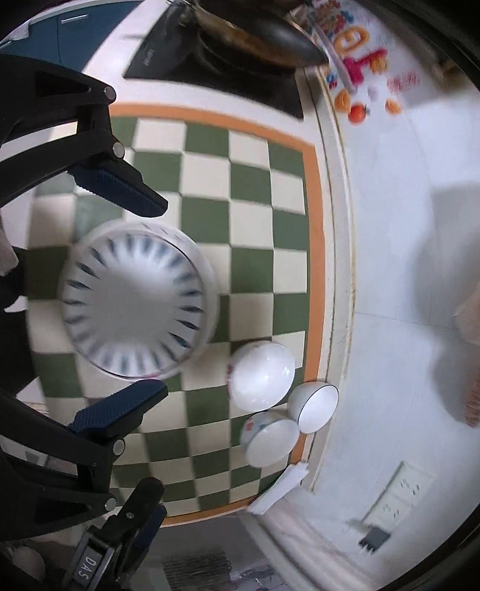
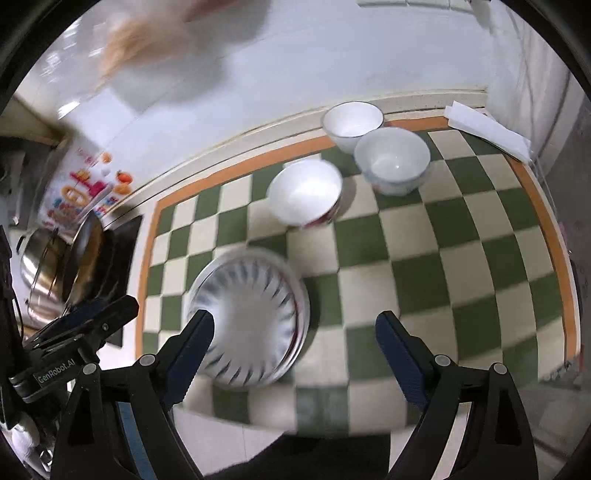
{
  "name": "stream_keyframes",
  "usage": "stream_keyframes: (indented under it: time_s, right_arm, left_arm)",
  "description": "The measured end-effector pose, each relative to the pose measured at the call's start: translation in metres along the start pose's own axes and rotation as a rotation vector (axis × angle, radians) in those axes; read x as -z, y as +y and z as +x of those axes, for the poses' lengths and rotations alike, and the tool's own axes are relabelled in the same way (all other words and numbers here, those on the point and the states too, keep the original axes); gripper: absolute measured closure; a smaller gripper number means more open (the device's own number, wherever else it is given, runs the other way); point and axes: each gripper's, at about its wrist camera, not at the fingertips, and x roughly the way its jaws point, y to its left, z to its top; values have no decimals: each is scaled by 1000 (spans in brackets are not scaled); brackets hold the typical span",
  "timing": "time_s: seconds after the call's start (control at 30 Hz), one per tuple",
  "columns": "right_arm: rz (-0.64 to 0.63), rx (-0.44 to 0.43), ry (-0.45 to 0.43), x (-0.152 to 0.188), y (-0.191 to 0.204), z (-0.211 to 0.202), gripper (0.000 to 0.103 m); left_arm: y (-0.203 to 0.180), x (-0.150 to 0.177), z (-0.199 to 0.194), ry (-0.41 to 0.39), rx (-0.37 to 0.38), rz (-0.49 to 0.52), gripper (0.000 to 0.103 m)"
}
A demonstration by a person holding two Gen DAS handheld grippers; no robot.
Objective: Organize plates and bowls
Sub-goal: 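Open both tools and pull them back from the plate stack, then grip the pink-flower white bowl rim with both tools and lift it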
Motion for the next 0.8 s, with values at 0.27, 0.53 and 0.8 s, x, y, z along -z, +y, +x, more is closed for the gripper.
stream_keyframes:
  time_s: [0.27, 0.53, 0.8]
  right_arm:
    - [31, -28, 83, -97, -47, 90, 23]
    - [37, -59, 215, -137, -67, 178, 52]
    - [44, -62, 256, -141, -70, 212, 88]
  left_arm:
    - [-24, -77, 107, 184, 69, -61, 26]
    - [-42, -116, 191, 297, 70, -75, 68]
    - [-53, -122, 214, 319, 102, -30, 84]
